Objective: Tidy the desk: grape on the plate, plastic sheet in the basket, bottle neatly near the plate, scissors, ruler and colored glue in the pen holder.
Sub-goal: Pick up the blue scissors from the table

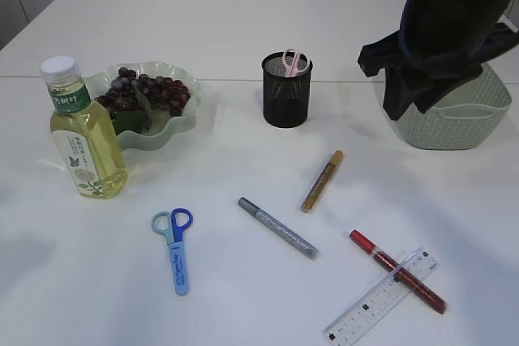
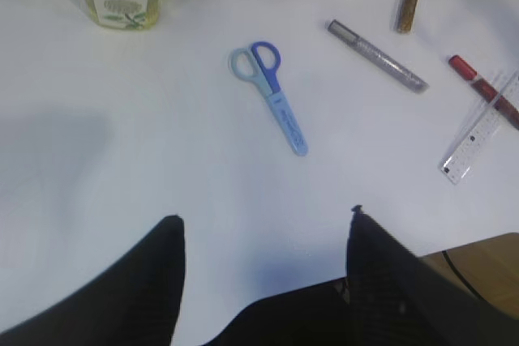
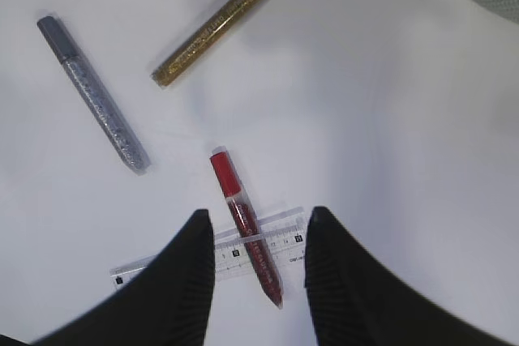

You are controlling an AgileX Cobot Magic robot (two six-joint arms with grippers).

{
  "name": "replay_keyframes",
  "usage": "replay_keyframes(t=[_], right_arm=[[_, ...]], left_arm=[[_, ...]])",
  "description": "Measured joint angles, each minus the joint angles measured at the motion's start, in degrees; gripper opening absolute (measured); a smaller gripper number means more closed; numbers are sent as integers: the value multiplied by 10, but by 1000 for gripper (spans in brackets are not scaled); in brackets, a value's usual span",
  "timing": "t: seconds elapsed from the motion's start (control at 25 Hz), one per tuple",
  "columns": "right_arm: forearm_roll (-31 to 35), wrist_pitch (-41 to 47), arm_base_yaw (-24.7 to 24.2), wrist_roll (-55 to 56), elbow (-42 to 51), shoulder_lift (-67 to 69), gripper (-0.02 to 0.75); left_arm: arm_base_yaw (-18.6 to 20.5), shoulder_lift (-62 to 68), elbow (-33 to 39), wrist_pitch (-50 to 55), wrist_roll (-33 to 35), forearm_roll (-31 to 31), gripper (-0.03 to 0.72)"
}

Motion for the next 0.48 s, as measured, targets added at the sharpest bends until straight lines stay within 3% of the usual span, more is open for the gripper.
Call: replay_keyframes(t=[0.24, 0.48], right_arm=[[-1, 0, -1, 0, 1, -30, 312], [-1, 0, -1, 0, 1, -30, 312]], left_arm=[[-10, 95, -55, 60, -61, 1, 447], [-96, 187, -60, 36, -128, 23, 436]])
